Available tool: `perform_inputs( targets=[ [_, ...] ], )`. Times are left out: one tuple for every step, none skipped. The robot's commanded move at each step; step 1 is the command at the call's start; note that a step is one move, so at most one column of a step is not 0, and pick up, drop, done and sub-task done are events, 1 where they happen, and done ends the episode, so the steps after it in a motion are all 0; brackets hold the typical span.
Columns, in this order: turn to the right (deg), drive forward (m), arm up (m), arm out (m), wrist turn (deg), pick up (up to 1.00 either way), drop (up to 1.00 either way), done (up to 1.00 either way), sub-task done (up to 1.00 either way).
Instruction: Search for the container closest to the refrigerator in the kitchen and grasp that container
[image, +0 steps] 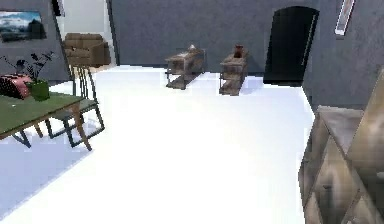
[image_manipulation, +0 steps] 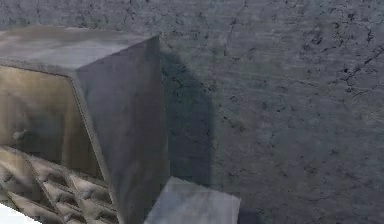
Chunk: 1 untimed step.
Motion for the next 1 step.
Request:
perform_inputs(
  targets=[
    [0.0, 1.0, 0.0, 0.0, 0.0, 0.0, 0.0, 0.0, 0.0]
  ],
)
